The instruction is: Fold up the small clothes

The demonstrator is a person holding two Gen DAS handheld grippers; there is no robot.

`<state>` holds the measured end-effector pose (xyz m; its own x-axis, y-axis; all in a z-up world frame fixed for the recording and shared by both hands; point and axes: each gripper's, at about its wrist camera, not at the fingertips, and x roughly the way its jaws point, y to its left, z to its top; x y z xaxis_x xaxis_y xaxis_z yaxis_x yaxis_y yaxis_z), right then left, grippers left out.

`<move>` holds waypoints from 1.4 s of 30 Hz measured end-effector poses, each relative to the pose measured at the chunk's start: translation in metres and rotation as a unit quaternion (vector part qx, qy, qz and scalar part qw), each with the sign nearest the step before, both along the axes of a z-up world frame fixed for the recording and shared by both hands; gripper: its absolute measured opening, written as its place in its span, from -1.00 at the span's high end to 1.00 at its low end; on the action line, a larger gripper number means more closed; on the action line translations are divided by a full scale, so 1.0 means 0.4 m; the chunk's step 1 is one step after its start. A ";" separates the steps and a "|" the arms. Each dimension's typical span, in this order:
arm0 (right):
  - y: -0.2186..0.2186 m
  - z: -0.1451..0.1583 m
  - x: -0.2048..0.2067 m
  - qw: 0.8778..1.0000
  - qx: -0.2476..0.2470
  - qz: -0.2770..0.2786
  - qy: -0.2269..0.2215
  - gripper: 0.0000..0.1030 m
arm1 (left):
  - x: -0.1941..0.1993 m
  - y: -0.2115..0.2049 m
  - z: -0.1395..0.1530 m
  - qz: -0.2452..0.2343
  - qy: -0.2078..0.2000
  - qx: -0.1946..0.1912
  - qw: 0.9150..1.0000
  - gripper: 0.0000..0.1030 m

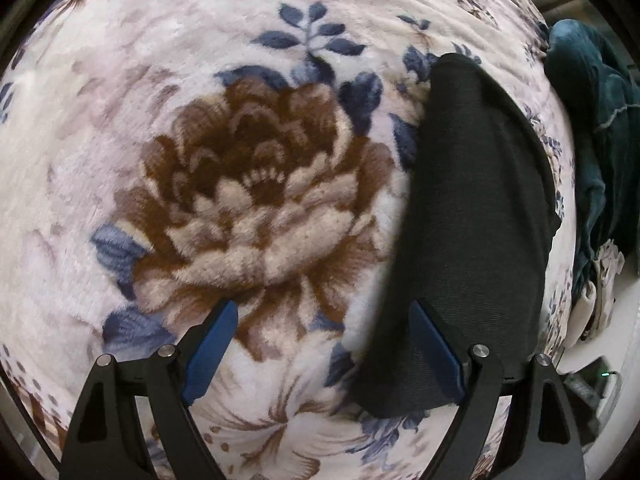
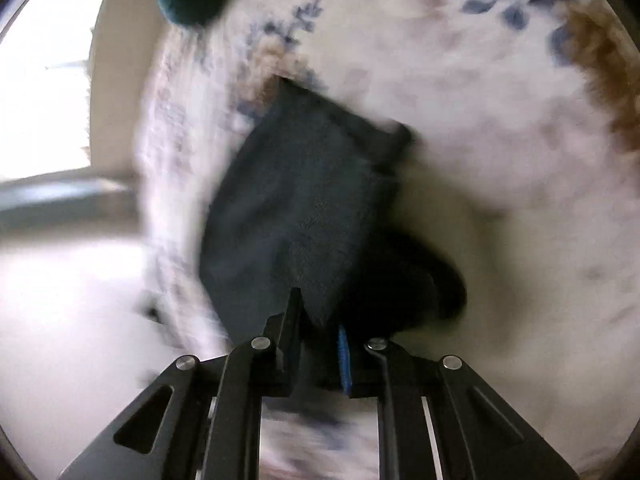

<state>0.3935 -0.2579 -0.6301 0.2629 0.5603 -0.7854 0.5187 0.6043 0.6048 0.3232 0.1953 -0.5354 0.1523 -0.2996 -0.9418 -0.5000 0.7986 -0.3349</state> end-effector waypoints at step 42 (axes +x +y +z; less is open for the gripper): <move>0.111 -0.218 0.089 0.957 0.279 -0.044 -0.065 -0.96 | 0.161 -0.090 -0.040 -0.039 -0.086 -0.130 0.987 -1.00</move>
